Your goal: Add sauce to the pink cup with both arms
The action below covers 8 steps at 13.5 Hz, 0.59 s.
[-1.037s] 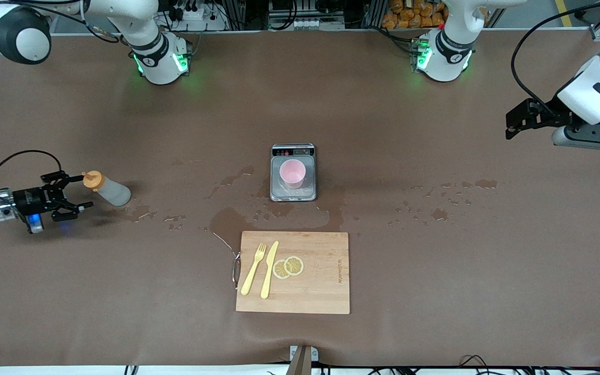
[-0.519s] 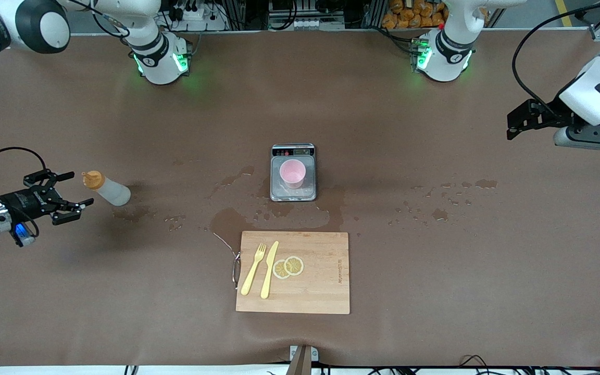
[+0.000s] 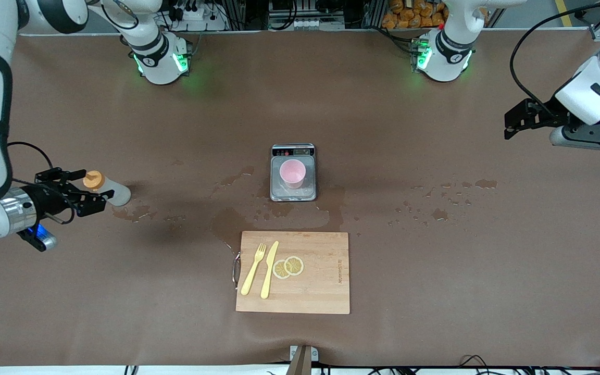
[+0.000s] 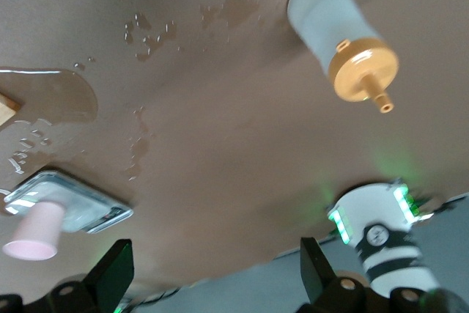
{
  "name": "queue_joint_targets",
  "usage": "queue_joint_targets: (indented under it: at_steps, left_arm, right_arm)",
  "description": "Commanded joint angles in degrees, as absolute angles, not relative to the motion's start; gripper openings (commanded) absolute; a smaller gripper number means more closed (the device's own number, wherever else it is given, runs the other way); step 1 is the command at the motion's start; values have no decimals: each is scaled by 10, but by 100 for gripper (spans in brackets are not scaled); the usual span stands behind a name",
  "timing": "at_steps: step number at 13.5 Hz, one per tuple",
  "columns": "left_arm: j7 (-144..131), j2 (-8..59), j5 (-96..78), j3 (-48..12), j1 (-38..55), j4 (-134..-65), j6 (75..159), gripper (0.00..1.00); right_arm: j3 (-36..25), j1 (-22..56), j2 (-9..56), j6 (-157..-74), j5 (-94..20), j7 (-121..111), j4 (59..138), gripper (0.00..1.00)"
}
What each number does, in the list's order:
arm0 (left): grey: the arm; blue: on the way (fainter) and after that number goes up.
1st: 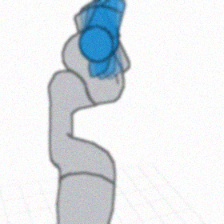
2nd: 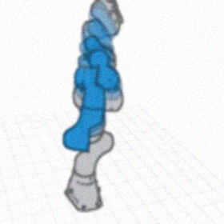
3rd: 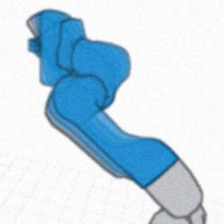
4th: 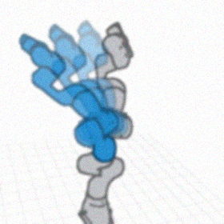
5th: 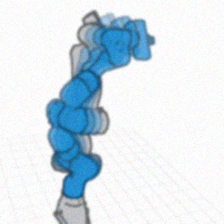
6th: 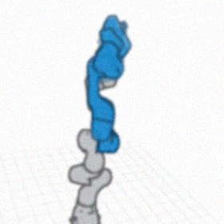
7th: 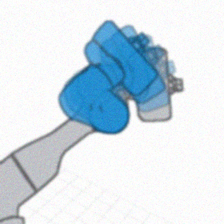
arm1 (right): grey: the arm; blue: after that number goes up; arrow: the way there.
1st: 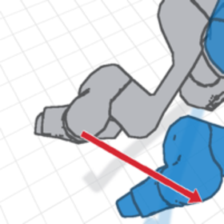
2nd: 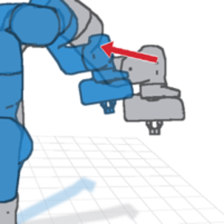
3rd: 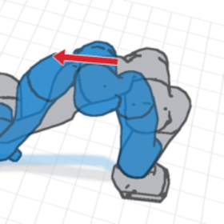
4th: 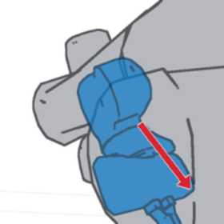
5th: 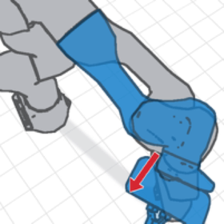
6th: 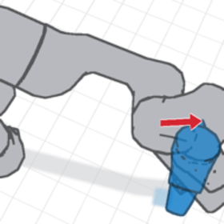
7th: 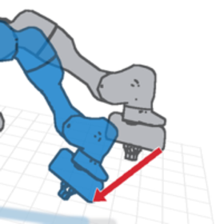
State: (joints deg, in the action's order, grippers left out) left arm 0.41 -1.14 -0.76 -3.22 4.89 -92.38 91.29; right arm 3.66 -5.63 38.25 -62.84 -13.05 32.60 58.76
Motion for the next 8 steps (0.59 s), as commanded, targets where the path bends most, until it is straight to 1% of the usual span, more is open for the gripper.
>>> queue_joint_targets:
  at_steps: [1, 3, 4, 6, 8]
  left_arm:
    - [12, -11, -12, -31, 43, -923, 913, 100]
    - [12, -7, -12, -30, 43, -922, 914, 100]
    - [12, -7, -12, -30, 41, -921, 914, 100]
    - [12, -6, -12, -30, 40, -921, 917, 100]
    - [12, -4, -12, -30, 41, -920, 919, 100]
  right_arm:
    - [35, -3, 327, -641, -83, 310, 616, 100]
    - [37, 17, 300, -645, -79, 299, 648, 100]
    - [36, 26, 273, -664, -69, 281, 677, 100]
    - [35, 23, 193, -728, -56, 197, 769, 100]
    - [32, 13, 102, -817, -38, 134, 871, 100]
